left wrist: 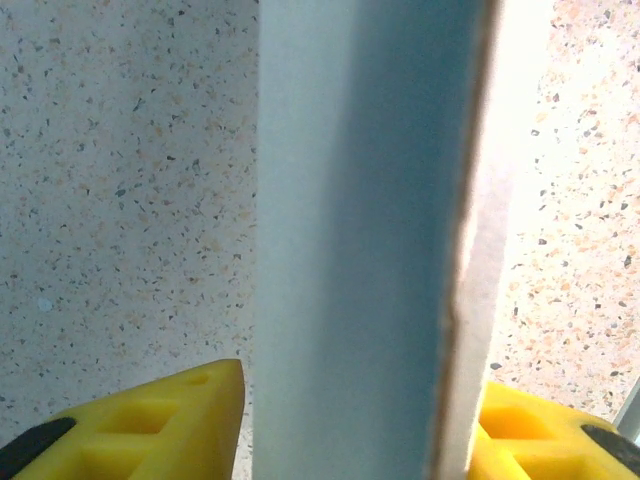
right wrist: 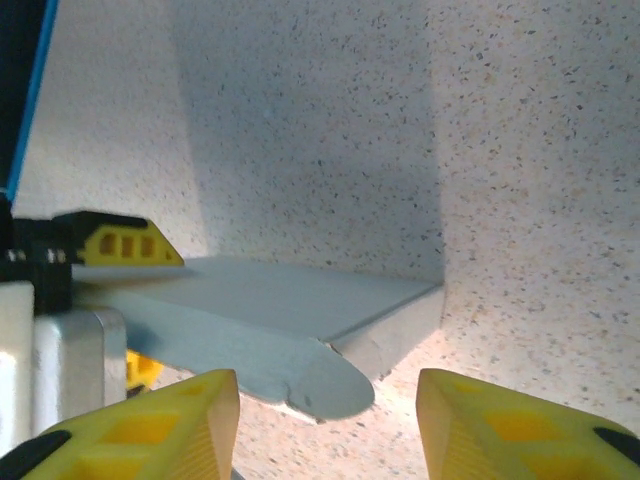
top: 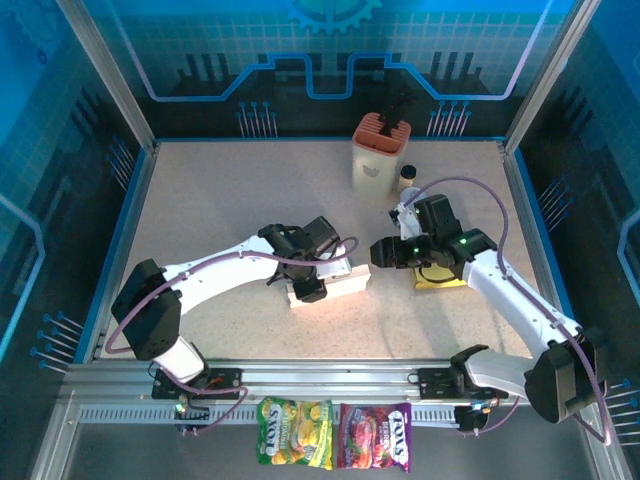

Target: Fold the paper box

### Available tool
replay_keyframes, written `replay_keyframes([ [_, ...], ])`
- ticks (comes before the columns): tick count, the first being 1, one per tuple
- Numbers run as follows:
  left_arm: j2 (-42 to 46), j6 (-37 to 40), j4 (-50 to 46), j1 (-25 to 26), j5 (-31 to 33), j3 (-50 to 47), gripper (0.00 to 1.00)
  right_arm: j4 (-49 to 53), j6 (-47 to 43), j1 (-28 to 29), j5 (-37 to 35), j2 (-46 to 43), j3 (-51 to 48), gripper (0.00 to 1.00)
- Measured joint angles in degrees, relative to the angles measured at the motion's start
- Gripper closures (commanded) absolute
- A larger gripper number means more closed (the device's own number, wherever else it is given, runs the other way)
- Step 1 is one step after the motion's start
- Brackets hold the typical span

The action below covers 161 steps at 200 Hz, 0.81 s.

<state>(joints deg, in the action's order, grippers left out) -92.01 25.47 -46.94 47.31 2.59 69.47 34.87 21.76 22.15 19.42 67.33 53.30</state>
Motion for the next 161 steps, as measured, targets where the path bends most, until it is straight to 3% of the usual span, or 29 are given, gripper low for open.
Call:
replay_keyframes([
  [78, 0.0, -0.2, -0.8, 0.0, -2.2, 0.6, 0.49, 7.8, -13.8, 0.0, -1.1, 0.8, 2.2, 0.44],
  [161, 0.0, -1.6, -0.8, -0.8, -3.2, 1.7, 0.49, 12.5, -23.0, 1.8, -1.1, 9.1, 9.3, 0.5],
])
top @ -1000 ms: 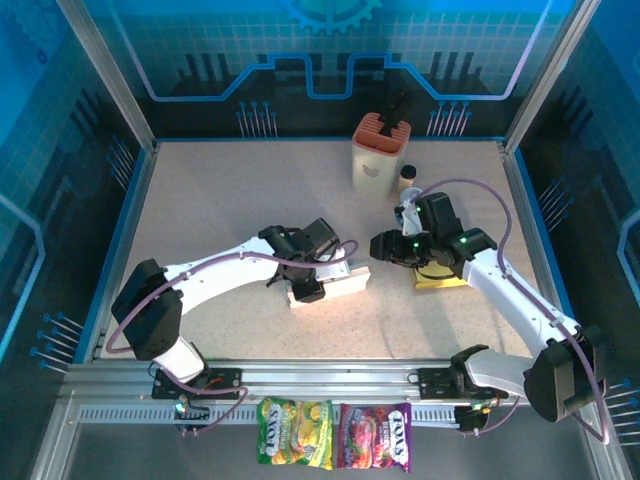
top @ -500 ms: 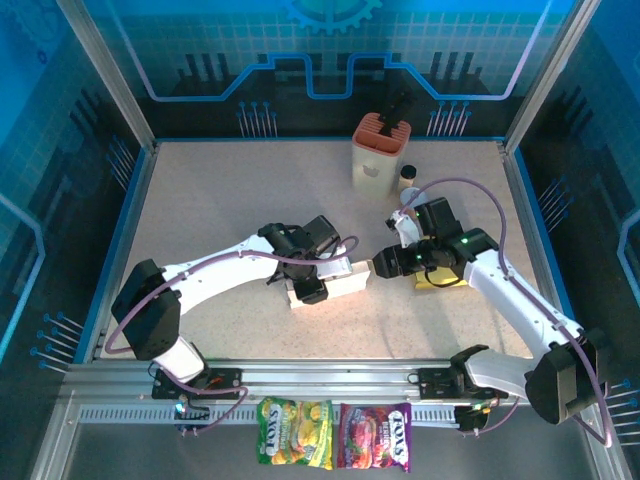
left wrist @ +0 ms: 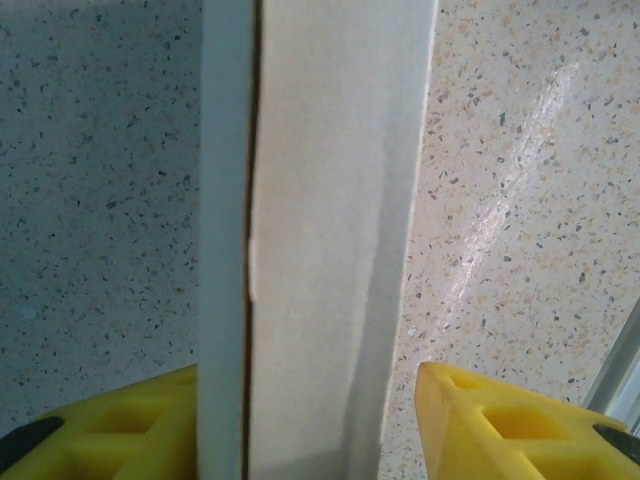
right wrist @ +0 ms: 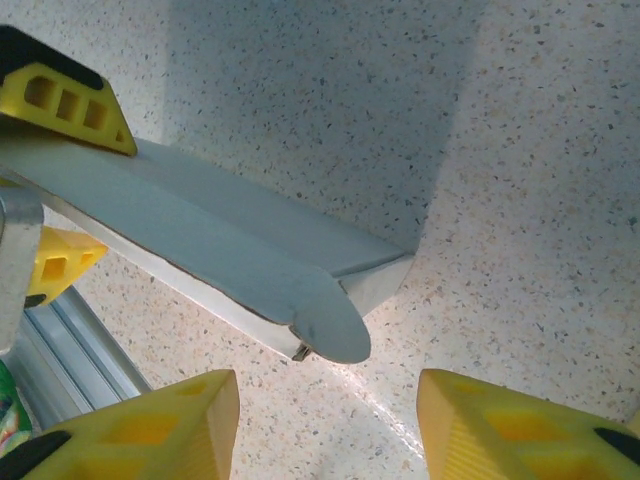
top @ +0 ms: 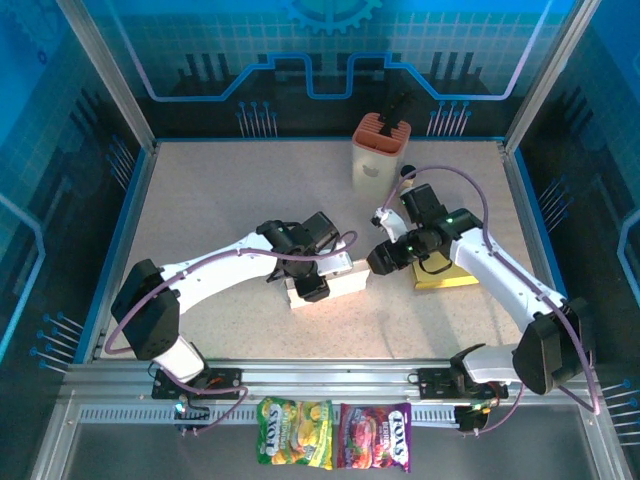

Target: Fold the paper box

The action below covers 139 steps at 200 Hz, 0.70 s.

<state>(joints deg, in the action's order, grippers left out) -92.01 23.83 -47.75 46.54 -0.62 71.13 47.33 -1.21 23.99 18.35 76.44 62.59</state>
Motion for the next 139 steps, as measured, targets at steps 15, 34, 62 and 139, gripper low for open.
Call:
replay_keyframes([
  [15, 0.0, 0.0, 0.0, -0.1, -0.3, 0.1, 0.49, 0.5, -0.9, 0.4, 0.0, 0.2, 0.4, 0.53],
  [34, 0.0, 0.0, 0.0, -0.2, -0.7, 0.1, 0.49, 0.8, -1.9, 0.7, 0.0, 0.9, 1.1, 0.58],
  [62, 0.0, 0.0, 0.0, -0.3, -0.8, 0.1, 0.49, 1.2, -2.4, 1.1, -0.3, 2.5, 1.8, 0.64],
  [139, -0.8, 0.0, -0.5, -0.3, -0.8, 1.1, 0.5, 1.7, -2.5, 2.4, -3.1, 3.8, 4.0, 0.78],
])
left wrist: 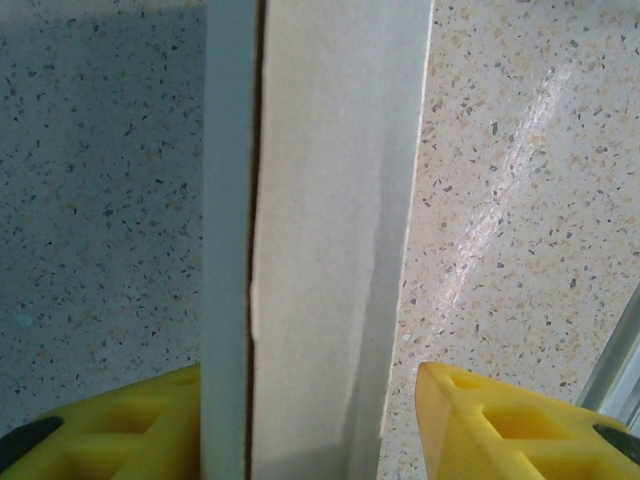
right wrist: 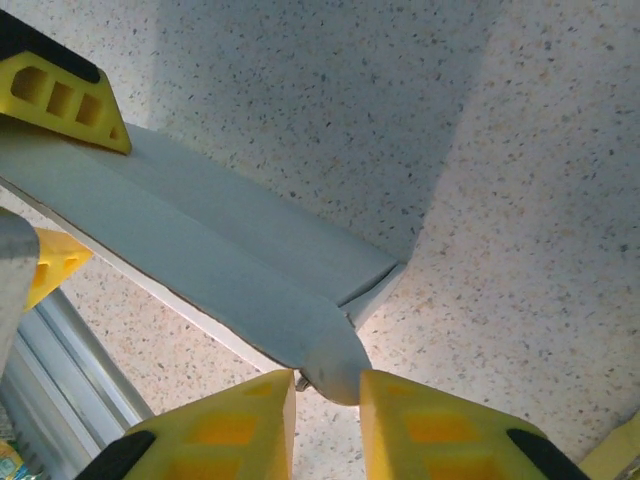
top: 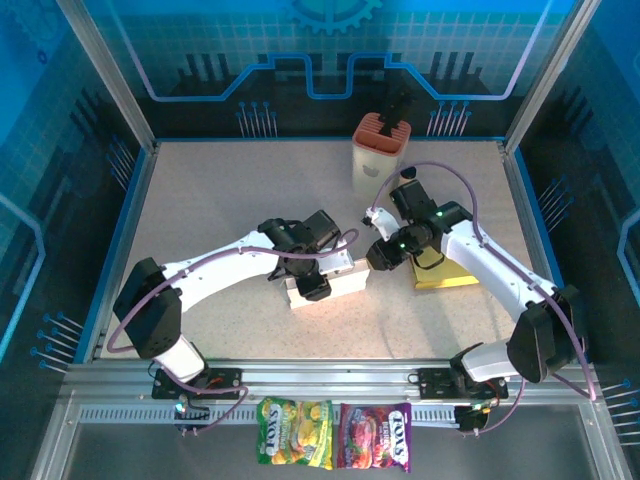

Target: Fold the paper box

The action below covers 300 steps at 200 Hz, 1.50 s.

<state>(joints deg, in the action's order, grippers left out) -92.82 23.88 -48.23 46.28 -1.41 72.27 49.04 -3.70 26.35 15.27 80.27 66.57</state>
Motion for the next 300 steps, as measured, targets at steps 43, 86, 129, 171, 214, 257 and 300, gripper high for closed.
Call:
replay_keyframes([
  [43, -0.2, 0.0, 0.0, 0.0, 0.0, 0.3, 0.5, 0.1, 0.0, 0.0, -0.3, 1.1, 0.7, 0.82],
  [86, -0.3, 0.0, -0.2, 0.0, -0.1, 0.3, 0.5, 0.0, 0.0, 0.4, -0.9, 1.4, 0.7, 0.71],
  [129, -0.3, 0.0, -0.3, 0.0, -0.5, 0.4, 0.5, 0.1, 0.2, 0.7, -1.4, 1.7, 1.0, 0.78],
  [171, -0.3, 0.0, -0.7, 0.0, -0.6, 0.4, 0.5, 0.0, 0.3, 0.9, -2.0, 2.1, 1.3, 0.87],
  [214, -0.3, 0.0, -1.0, 0.0, -0.6, 0.7, 0.51, 0.0, 0.8, 2.2, -4.2, 2.1, 1.8, 0.99],
  [257, -0.3, 0.0, -1.0, 0.0, -0.7, 1.2, 0.51, 0.7, 2.1, 3.7, -6.6, 2.5, 2.8, 1.0],
  [300, -1.0, -0.1, -1.0, 0.0, -0.6, 1.3, 0.55, 3.3, 6.2, 4.7, -8.3, 3.5, 5.5, 1.0],
])
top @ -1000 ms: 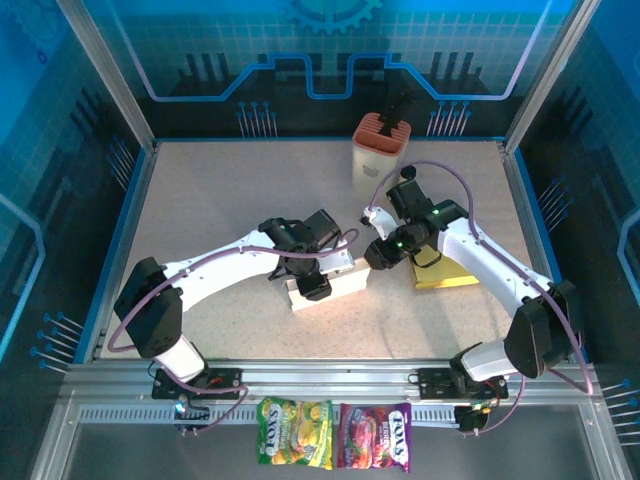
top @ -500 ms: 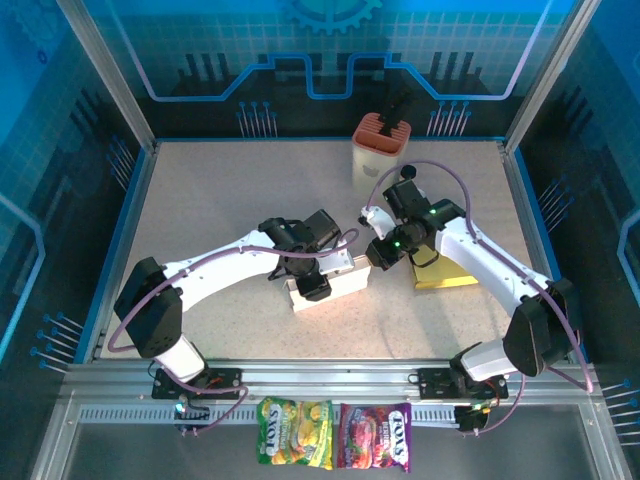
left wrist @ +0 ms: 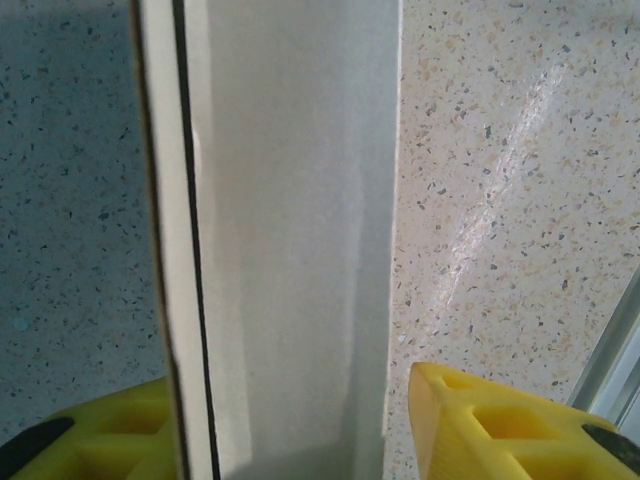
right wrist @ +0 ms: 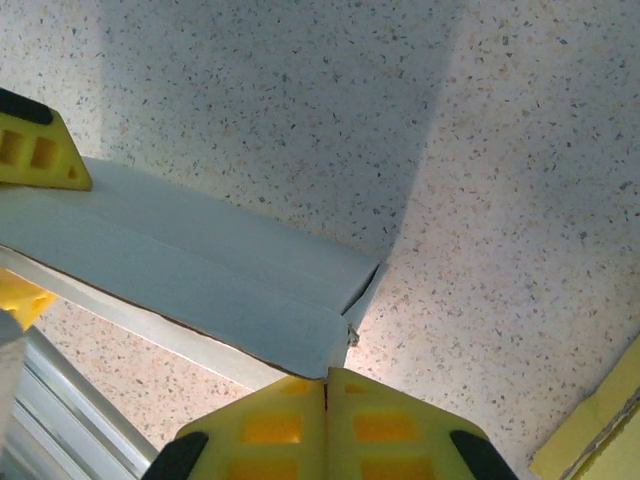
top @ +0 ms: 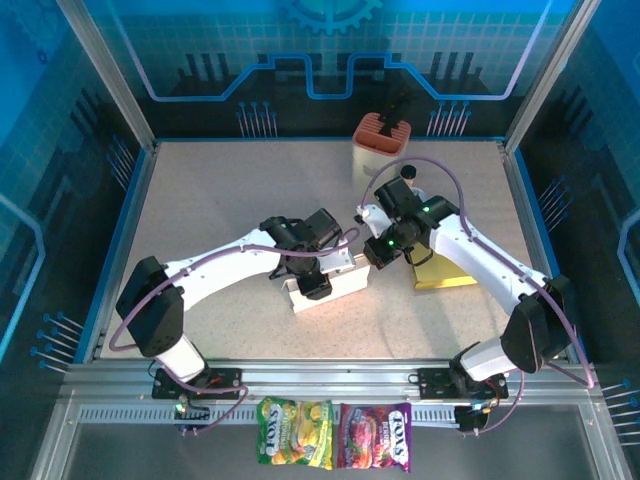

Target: Fold the paper box

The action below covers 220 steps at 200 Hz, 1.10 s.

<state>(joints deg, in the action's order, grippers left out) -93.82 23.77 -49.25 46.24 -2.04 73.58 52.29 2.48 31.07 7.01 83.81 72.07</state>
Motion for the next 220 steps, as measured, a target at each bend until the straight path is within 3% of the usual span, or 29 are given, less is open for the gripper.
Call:
replay_keyframes([
  [114, -1.0, -1.6, 0.0, 0.0, 0.1, 0.9, 0.58, 1.7, 12.0, 1.2, 0.0, 1.0, 1.8, 1.0],
  [138, -1.0, -2.6, 0.0, 0.0, 0.1, 1.0, 0.67, 1.6, 13.5, 1.2, 0.0, 1.0, 1.1, 1.0],
  [220, -1.8, -2.9, -0.2, 0.0, 0.1, 1.7, 0.65, 0.8, 19.1, 1.2, -0.4, 1.0, 0.7, 1.0],
])
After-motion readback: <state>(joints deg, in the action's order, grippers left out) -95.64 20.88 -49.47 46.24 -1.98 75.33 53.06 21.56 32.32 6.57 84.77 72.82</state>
